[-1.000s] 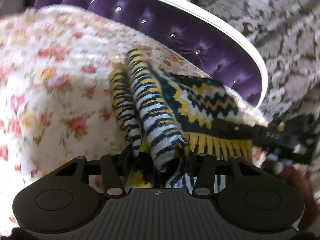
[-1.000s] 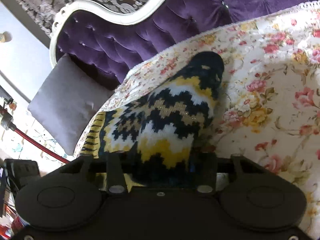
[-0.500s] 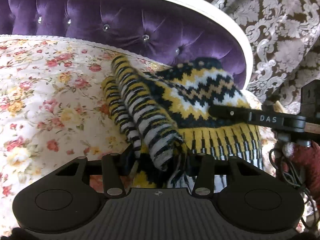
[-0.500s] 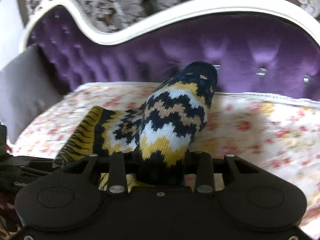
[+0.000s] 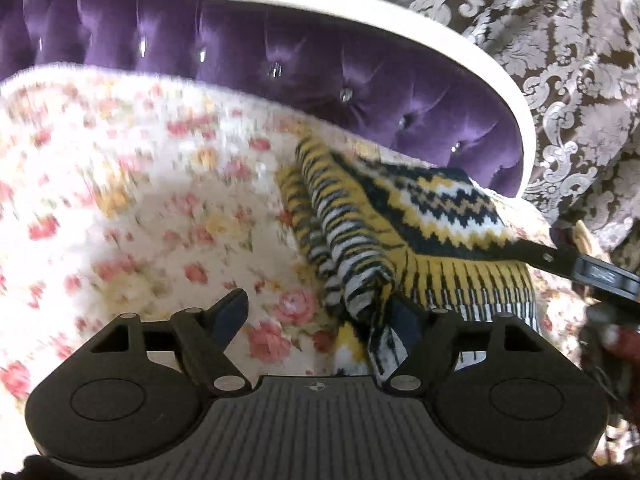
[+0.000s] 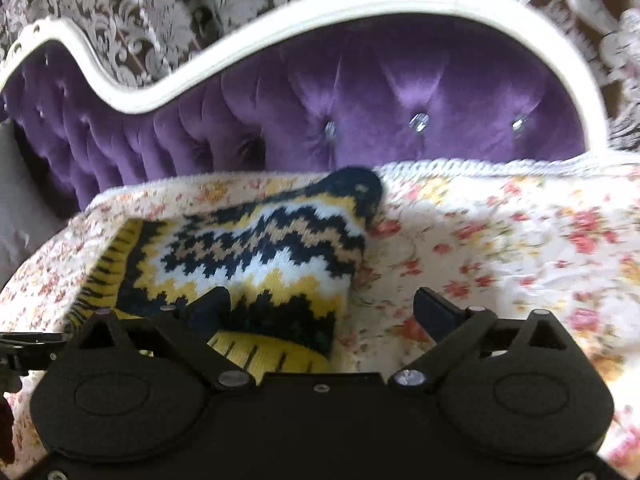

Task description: Fold small clothes

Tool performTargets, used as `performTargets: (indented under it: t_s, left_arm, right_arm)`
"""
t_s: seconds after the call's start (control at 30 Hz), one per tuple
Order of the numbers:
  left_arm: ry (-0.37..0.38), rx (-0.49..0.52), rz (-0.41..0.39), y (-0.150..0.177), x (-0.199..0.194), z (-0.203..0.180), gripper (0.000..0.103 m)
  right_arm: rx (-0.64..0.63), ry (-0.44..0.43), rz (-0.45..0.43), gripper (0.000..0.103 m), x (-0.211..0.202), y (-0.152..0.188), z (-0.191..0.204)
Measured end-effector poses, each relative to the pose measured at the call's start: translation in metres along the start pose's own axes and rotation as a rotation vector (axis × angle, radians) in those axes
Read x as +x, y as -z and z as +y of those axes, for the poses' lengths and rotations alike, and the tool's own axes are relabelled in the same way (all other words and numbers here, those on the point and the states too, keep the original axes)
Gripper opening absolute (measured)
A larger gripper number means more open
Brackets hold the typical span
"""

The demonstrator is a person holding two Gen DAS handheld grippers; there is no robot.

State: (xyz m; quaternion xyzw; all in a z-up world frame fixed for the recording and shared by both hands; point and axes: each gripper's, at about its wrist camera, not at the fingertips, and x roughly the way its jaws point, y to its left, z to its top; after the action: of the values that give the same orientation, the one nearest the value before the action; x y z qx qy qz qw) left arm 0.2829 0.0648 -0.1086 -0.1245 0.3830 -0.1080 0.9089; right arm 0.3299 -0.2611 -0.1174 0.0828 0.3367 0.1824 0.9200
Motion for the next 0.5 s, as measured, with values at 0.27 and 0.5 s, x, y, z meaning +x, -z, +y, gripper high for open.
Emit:
performTargets:
  t_s: [0.27,0.5]
  left_arm:
    - [-0.124,0.199,-0.132,-0.021,-0.004,-0.044,0.075]
    - [-0.194,0.184,-0.03,-0.017,0.043,-0.028,0.087]
  right_arm:
    - [-0.111,0.127,-0.003,0.102,-0.023,0.019,0.026]
    - [-0.148,0.192,0.073,0.102,-0.012,0.054,0.041]
